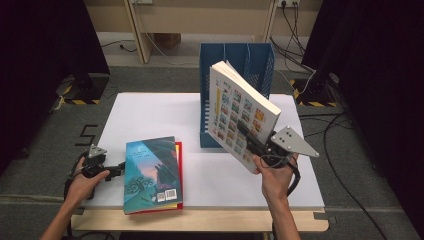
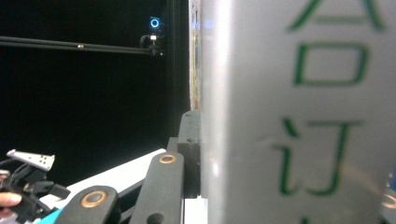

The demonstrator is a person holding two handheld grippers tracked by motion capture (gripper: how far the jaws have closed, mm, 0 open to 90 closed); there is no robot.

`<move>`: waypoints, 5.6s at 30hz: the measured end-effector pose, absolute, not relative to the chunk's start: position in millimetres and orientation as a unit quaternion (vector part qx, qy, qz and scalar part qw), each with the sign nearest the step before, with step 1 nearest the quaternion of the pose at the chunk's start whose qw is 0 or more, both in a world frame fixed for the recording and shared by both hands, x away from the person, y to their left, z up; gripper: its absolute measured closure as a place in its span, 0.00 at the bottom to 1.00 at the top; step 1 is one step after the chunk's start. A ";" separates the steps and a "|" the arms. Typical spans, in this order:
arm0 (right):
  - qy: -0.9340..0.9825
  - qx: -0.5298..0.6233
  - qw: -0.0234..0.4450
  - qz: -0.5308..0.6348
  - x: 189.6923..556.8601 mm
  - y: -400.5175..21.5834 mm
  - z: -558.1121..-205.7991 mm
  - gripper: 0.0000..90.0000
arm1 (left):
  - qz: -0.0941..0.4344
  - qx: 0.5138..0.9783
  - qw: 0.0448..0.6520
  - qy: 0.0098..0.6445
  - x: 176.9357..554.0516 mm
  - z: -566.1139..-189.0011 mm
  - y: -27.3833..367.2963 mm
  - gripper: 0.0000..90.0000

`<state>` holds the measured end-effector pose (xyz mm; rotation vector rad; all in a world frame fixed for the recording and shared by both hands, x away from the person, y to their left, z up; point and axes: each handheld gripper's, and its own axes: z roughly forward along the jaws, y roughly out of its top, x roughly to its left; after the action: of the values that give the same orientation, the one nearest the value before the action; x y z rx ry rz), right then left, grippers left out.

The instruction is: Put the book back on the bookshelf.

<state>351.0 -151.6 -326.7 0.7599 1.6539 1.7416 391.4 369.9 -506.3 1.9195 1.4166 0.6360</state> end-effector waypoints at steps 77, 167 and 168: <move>0.582 0.428 0.353 0.595 540.3 -51.2 -354.3 0.82 | 0.241 0.733 0.332 0.542 391.5 -506.3 370.1 0.13; 0.719 0.350 0.286 0.528 501.4 -55.5 -405.4 0.65 | 0.245 0.736 0.328 0.539 390.9 -506.1 369.9 0.14; 0.722 0.345 0.285 0.527 501.2 -52.5 -405.7 0.66 | 0.244 0.736 0.328 0.539 391.0 -506.0 370.1 0.14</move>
<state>501.2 -52.5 -405.7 0.9229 1.9307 1.4101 391.0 370.1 -506.0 1.9280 1.4111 0.6376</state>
